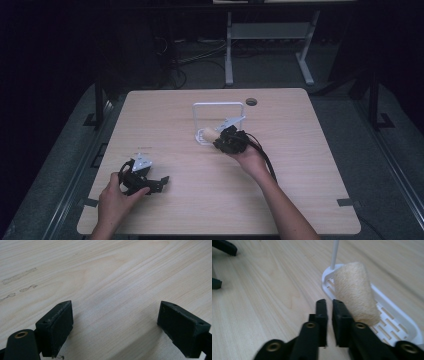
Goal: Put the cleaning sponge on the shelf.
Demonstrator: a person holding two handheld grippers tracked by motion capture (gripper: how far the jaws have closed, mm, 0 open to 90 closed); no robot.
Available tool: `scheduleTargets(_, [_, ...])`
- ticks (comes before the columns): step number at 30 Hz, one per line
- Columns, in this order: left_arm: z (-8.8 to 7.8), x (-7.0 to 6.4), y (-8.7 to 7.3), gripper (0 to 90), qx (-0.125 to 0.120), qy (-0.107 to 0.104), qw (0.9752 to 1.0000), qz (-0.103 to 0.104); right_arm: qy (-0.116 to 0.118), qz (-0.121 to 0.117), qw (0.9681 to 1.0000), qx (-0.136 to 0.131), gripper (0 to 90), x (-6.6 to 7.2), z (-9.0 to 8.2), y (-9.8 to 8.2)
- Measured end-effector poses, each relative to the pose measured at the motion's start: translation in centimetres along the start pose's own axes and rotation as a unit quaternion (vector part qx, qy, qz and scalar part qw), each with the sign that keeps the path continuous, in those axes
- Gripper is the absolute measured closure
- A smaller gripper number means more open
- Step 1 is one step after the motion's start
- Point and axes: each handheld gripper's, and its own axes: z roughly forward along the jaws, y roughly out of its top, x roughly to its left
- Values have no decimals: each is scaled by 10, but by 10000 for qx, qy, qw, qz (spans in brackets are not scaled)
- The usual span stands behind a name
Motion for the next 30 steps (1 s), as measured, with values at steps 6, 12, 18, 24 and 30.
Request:
scheduleTargets(6, [0, 0, 0, 127, -13, 0, 10000, -1, 182, -43, 9997, 138, 898, 3, 14, -7])
scheduleTargets(12, [0, 0, 0, 127, -14, 0, 10000, -2, 120, -26, 9997, 227, 898, 1, 21, -10])
scheduleTargets(18, [0, 0, 0, 127, -13, -2, 10000, -2, -35, 34, 9994, 339, 898, -6, 25, -15])
scheduleTargets(24, [0, 0, 0, 127, -13, 0, 10000, -2, -225, 121, 9991, 337, 897, -17, 22, -20])
scheduleTargets(30, [0, 0, 0, 127, -9, -1, 10000, -3, -330, 217, 9987, 335, 898, -24, 21, -24])
